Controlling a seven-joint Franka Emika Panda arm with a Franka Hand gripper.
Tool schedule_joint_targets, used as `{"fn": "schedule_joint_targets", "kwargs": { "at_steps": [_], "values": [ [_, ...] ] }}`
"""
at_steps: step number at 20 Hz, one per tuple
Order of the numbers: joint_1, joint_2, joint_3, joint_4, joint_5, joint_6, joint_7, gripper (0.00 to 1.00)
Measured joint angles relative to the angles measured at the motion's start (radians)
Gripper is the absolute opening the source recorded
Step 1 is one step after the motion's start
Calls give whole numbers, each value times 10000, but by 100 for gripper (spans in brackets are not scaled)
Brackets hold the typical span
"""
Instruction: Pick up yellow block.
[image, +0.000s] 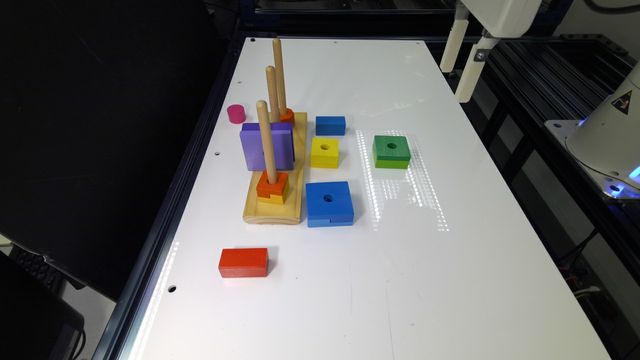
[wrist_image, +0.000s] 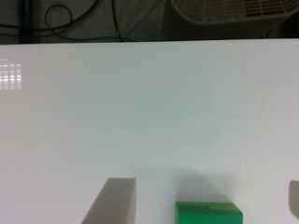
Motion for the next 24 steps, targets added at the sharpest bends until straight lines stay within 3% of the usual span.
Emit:
{"fn": "schedule_joint_targets", "kwargs": {
  "at_steps": [14,24],
  "values": [
    [-1,-29,0,-4,0,4,0,100],
    [18,232,46,343,11,74,12,100]
  ]
}}
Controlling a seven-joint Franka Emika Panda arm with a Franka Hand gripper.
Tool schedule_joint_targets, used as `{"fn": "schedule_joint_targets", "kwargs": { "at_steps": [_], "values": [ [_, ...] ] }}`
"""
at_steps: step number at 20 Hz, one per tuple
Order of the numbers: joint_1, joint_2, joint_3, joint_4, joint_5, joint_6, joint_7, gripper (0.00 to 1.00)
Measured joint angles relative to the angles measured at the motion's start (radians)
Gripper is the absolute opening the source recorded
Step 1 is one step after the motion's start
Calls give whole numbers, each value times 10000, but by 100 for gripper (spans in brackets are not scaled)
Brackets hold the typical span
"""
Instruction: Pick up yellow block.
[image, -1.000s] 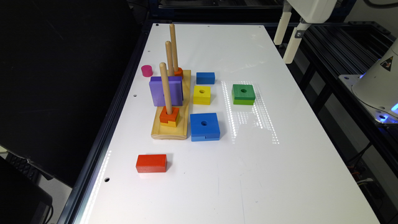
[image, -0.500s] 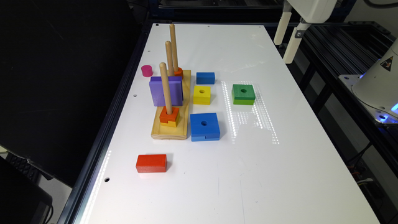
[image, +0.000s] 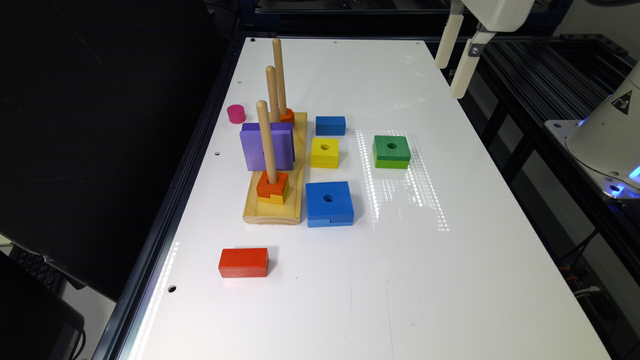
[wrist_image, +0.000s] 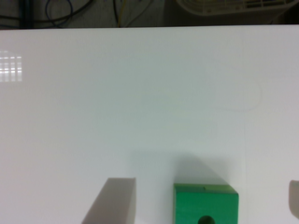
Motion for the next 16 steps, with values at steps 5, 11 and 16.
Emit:
{"fn": "schedule_joint_targets", "kwargs": {
  "at_steps": [5,11,16],
  "values": [
    [0,305,11,208,1,119,5,100],
    [0,739,16,604,1,131,7,100],
    [2,1068,32,896,5,136,15,100]
  ]
}}
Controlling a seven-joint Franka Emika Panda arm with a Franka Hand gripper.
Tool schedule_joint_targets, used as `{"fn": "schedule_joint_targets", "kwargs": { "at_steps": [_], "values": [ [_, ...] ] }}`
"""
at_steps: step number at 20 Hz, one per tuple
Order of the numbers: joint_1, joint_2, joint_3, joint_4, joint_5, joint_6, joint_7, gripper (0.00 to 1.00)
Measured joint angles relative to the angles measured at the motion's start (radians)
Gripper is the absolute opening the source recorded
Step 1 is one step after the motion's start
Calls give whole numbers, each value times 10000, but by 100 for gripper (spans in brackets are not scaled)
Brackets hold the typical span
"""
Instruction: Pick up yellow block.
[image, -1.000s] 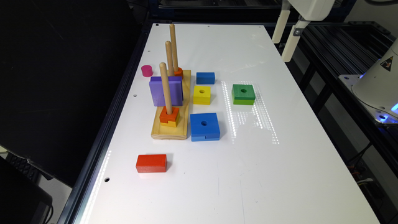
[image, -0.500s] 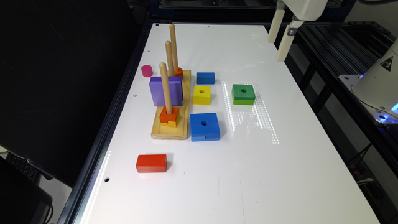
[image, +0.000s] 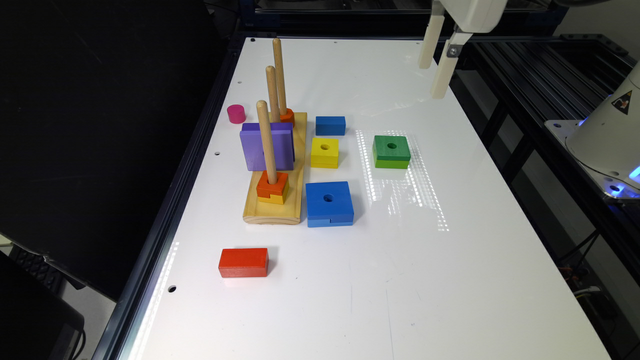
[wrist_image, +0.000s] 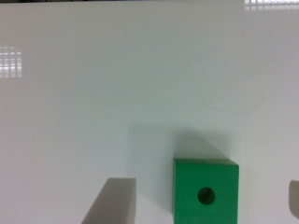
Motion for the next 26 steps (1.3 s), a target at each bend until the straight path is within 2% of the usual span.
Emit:
{"fn": "schedule_joint_targets", "kwargs": {
  "at_steps": [7,17,21,26],
  "values": [
    [0,585,54,552,8,1,22,100],
    [-10,829,65,826,11,21,27,100],
    [-13,1169,65,1153,11,42,27,100],
    [-12,1770,66,1718,11,48,27,100]
  ]
}}
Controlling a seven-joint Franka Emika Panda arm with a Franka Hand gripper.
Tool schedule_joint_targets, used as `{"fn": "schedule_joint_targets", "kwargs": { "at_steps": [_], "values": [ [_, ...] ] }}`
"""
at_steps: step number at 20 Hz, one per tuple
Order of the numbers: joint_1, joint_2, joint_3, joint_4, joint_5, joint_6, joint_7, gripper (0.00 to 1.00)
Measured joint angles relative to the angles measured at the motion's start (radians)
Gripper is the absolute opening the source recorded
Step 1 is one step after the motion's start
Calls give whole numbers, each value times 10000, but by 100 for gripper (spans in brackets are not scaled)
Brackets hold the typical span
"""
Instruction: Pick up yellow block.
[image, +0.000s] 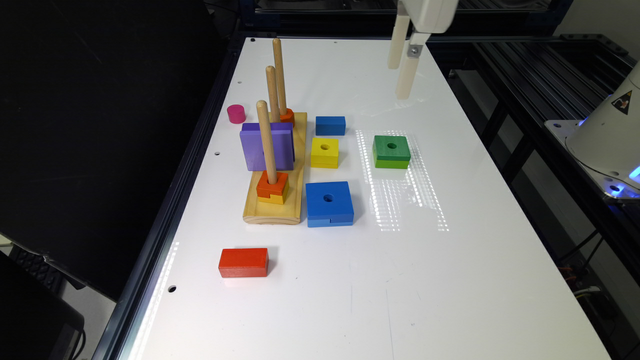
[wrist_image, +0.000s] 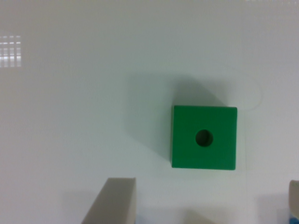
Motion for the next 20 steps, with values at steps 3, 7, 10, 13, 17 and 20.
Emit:
{"fn": "schedule_joint_targets", "kwargs": {
  "at_steps": [3,7,10,13,17,20],
  "values": [
    [3,228,5,228,0,0,2,100],
    [6,445,33,457,2,0,18,100],
    [6,561,35,618,2,0,18,100],
    [6,846,40,943,2,0,20,100],
    [7,1239,49,1350,3,0,26,100],
    [7,1516,52,1639,3,-1,28,100]
  ]
}}
